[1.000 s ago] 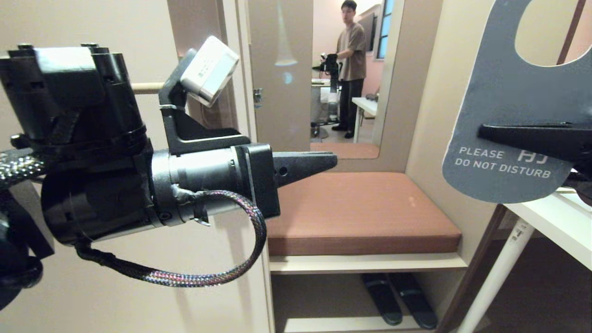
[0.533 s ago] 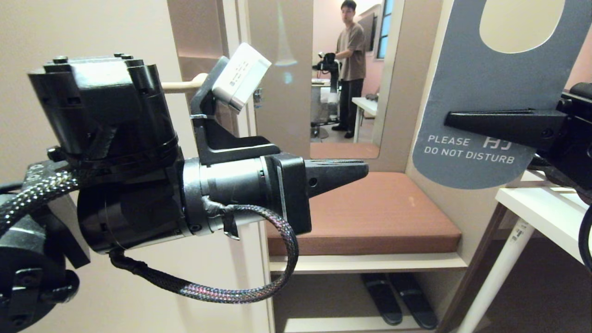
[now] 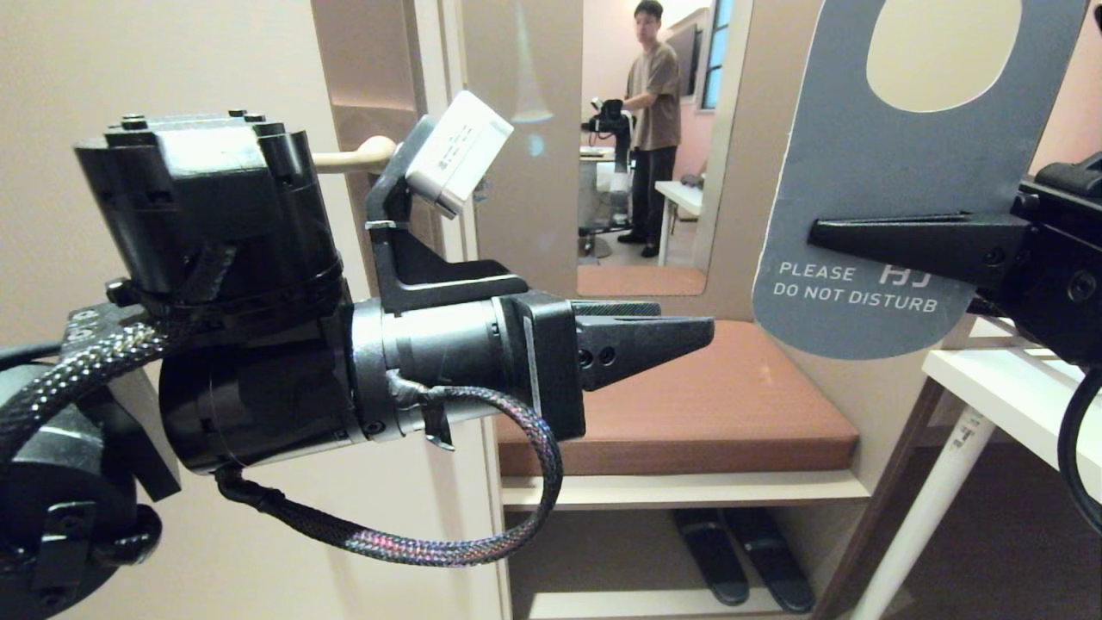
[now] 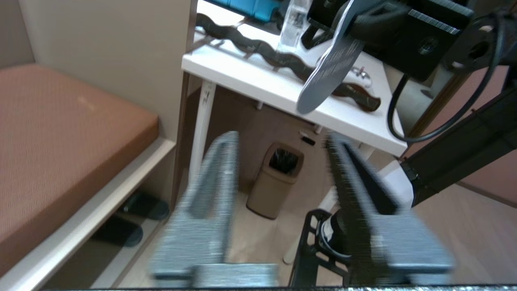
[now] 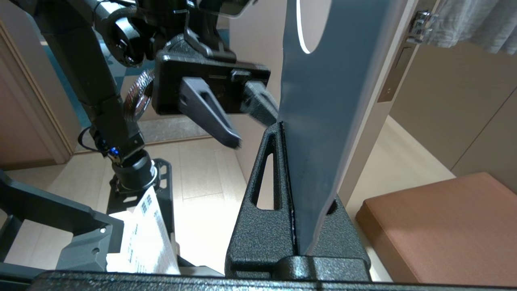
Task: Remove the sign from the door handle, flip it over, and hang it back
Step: Hand it to the other hand
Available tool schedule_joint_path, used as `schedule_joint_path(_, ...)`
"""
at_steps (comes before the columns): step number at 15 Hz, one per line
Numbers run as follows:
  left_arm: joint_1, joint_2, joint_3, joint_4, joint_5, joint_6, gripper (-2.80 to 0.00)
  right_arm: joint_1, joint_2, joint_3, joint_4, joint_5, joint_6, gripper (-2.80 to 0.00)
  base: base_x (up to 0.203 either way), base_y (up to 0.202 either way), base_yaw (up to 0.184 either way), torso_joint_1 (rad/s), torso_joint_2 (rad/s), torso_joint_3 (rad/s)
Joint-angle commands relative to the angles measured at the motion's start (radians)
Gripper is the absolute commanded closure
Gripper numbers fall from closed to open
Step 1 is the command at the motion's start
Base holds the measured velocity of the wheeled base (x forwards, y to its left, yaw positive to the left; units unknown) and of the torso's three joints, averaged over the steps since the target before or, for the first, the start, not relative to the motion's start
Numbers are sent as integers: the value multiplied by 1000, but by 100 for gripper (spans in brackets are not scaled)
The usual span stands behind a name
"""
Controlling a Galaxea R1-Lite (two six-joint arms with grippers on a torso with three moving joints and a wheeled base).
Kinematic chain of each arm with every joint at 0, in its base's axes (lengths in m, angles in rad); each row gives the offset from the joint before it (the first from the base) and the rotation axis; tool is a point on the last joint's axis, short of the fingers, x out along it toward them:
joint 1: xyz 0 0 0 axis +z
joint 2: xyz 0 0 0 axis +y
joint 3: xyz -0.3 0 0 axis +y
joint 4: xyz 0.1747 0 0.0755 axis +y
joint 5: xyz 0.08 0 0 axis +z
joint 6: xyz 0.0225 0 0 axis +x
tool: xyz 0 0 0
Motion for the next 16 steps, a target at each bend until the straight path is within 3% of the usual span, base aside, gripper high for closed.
schedule_joint_path(1,-1,-1,0,-30,-3,-2,-280,2,4,2,-2,7,1,0,0,0,0,0,0,0)
schedule_joint_path(5,-2,46,13,-204,-3,-6,-280,34,17,0,-7,6,-1,0,0,0,0,0,0,0)
schedule_joint_path(16,-44,48,69,-249,-4,-15,-280,125,26,-35,-6,6,3,0,0,0,0,0,0,0)
